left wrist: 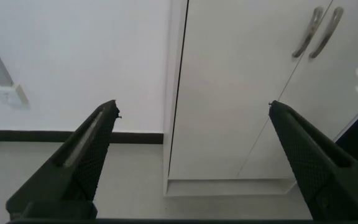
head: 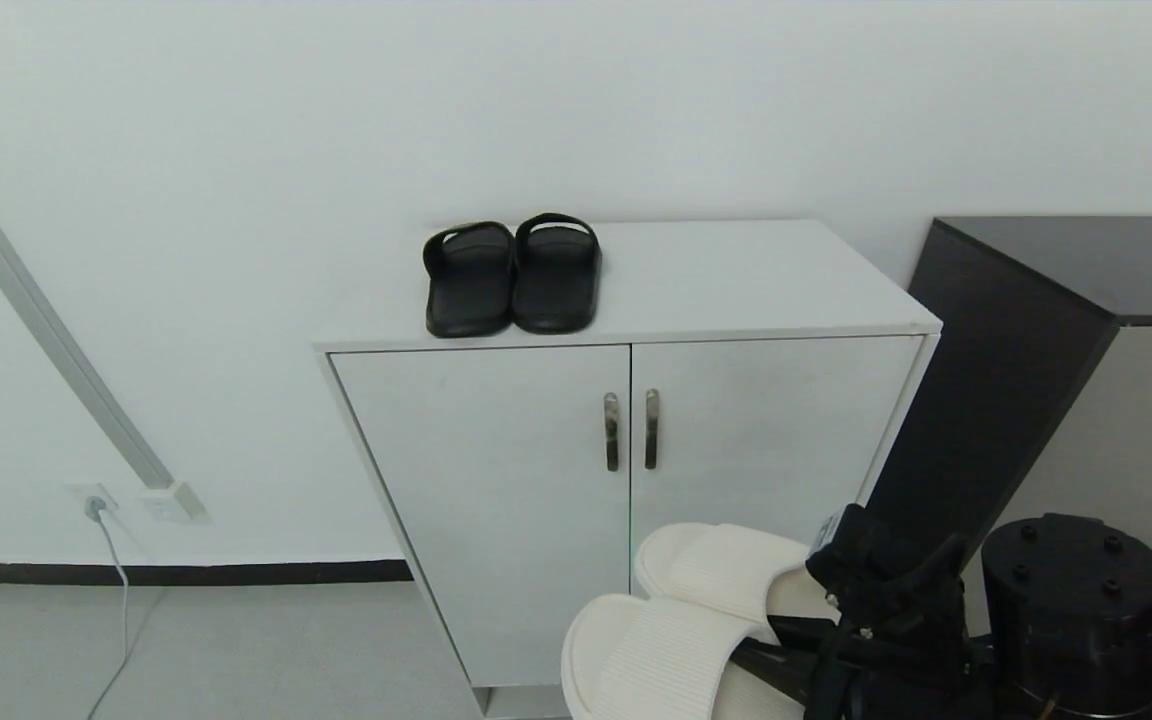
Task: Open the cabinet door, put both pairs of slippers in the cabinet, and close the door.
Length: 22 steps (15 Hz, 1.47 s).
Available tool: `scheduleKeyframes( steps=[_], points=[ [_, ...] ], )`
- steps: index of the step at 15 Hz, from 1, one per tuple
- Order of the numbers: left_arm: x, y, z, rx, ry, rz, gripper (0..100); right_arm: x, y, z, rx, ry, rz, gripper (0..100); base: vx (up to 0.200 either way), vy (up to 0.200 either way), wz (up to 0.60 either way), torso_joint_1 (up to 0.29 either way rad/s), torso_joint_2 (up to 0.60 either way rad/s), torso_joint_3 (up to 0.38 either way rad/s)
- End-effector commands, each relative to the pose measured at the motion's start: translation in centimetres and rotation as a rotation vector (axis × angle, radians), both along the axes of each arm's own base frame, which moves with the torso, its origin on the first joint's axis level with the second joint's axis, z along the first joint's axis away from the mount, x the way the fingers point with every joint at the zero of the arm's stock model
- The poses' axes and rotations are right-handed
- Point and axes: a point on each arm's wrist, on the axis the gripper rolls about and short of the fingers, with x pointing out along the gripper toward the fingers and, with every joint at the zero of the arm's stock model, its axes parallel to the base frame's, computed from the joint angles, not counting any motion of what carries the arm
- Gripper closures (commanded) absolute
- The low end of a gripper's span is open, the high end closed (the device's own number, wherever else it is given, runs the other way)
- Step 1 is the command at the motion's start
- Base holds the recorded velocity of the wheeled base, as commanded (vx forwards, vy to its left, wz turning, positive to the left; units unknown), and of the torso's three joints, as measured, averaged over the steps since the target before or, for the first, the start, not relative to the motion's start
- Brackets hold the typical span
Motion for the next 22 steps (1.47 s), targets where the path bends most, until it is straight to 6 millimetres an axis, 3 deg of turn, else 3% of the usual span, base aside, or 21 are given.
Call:
scheduleKeyframes(
  steps=[1, 17, 22],
  points=[
    [0.0, 0.0, -0.01, 0.0, 0.0, 0.0, 0, -0.08, 0.03, -0.19, -0.006, 0.005, 0.004, 100, 0.0, 0.0, 0.0, -0.183, 0.5, 0.32],
    [0.0, 0.0, -0.03, 0.02, 0.002, -0.003, 0, -0.35, -0.16, -0.71, -0.02, 0.019, 0.012, 100, 0.0, 0.0, 0.0, -0.105, 0.46, 0.352],
    [0.05, -0.01, 0.03, 0.017, 0.008, -0.009, 0, -0.34, -0.16, -0.76, -0.023, 0.02, 0.01, 100, 0.0, 0.0, 0.0, -0.002, 0.1, 0.091]
  ],
)
